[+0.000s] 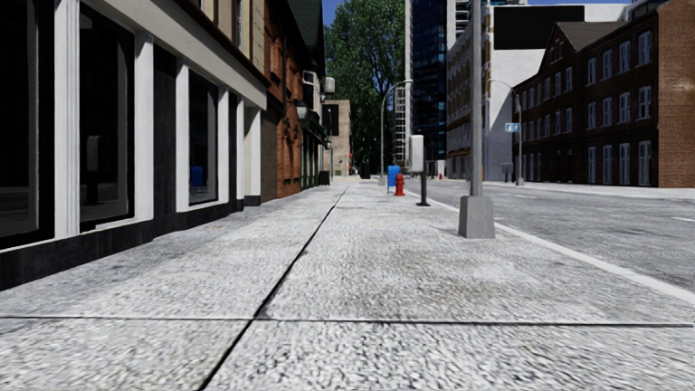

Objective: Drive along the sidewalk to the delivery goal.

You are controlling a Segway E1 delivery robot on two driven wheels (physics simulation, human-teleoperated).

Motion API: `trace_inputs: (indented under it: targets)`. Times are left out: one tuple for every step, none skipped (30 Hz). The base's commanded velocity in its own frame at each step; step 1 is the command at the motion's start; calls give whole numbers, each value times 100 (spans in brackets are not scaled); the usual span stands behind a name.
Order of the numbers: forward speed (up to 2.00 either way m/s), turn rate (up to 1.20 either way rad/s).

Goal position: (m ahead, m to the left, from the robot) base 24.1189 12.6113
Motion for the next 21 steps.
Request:
trace_inputs:
  targets:
    - [200,0]
    - [200,0]
    - [200,0]
    - [200,0]
    - [200,0]
    - [200,0]
    - [200,0]
    - [200,0]
    - [200,0]
    - [200,0]
    - [200,0]
    - [200,0]
    - [200,0]
    - [200,0]
    - [200,0]
    - [200,0]
    - [200,0]
    - [200,0]
    - [200,0]
    - [200,0]
    - [200,0]
